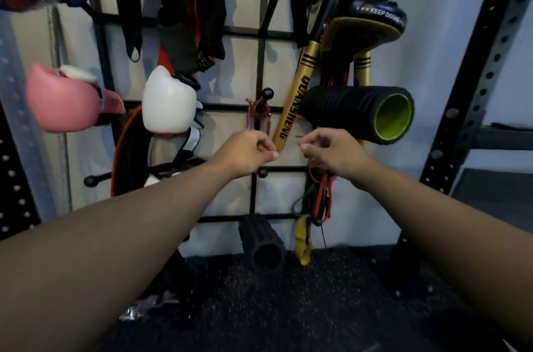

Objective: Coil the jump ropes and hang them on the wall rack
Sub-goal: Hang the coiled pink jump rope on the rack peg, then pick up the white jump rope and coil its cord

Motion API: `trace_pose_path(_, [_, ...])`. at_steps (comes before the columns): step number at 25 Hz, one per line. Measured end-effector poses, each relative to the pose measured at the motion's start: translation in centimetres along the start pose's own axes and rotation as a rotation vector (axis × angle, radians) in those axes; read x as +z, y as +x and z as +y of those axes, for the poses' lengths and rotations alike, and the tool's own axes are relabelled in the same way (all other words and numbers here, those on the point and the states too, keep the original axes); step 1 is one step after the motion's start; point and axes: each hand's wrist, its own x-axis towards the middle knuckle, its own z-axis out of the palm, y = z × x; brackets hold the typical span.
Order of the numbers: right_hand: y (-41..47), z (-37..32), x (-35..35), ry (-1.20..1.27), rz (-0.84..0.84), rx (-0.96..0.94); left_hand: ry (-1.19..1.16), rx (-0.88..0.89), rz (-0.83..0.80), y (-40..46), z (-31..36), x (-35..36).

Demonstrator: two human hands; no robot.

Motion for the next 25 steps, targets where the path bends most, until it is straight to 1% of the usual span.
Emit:
trace_pose_path(2, [-5.3, -0.3, -1.2, -0.057, 0.013, -0.029, 0.04, 0.028, -0.088, -5.1, 2.2, 0.8])
trace_pose_path(6, [-15.0, 2.1, -2.8, -0.294, -0.036, -0.046, 0.099, 0.115, -0.224, -12.7, 4.7, 4.3])
trace_pose_path(10, [-23.2, 7.5, -2.1, -0.505, -0.157, 0.004, 0.155, 0.156, -0.394, -17.9, 4.7, 10.7])
trace_pose_path(13, [-27.2, 12.8, 0.3, -0.57, -0.249, 0.052, 0.139, 0.126, -0.487, -20.4, 2.7, 17.0])
trace_pose_path(16, [-29.5, 18.9, 4.1, -0.585, -0.359, 0.095, 0.132, 0.033, -0.534, -23.2, -1.1, 23.8])
trace_pose_path(19, [-30.6, 25.6, 9.3, -0.571, -0.504, 0.126, 0.165, -0.165, -0.604, -26.4, -6.4, 30.5])
trace_pose_path(21, [-30.9, 29.8, 13.2, -0.586, -0.608, 0.108, 0.182, -0.314, -0.645, -28.6, -9.9, 34.3])
trace_pose_path(25, [-31.2, 37.6, 20.8, -0.647, -0.786, 0.058, 0.208, -0.521, -0.658, -31.4, -16.1, 40.9])
